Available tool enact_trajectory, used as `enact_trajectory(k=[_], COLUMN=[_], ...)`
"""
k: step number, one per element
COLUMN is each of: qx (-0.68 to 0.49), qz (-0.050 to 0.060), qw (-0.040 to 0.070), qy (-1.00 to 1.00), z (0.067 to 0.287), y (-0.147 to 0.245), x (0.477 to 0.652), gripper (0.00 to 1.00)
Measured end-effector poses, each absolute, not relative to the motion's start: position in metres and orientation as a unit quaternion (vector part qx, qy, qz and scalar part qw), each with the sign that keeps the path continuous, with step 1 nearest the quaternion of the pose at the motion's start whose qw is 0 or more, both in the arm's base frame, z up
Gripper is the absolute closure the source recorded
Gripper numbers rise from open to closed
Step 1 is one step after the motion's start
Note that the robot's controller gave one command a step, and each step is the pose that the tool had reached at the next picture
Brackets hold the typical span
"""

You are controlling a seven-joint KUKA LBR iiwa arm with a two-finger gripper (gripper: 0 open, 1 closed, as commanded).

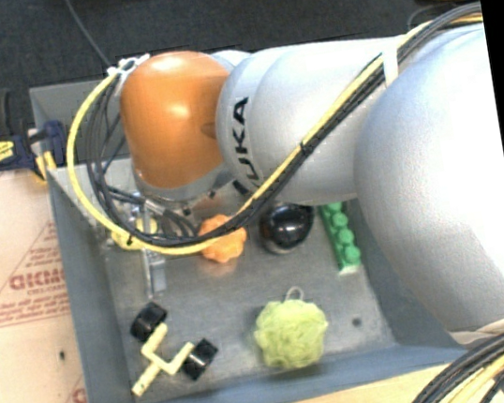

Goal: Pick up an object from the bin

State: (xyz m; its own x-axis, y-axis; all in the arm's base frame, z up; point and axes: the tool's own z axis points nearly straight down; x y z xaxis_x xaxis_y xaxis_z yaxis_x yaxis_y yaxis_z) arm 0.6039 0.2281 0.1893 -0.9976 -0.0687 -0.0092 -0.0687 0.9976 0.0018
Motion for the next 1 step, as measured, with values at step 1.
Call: enact_trajectory(k=[1], qx=[-0.046], qz=[0.002], qw=[0.003], qy=[0.999], z=[0.1204], y=[0.2144], x=[0.5568], gripper=[0.0])
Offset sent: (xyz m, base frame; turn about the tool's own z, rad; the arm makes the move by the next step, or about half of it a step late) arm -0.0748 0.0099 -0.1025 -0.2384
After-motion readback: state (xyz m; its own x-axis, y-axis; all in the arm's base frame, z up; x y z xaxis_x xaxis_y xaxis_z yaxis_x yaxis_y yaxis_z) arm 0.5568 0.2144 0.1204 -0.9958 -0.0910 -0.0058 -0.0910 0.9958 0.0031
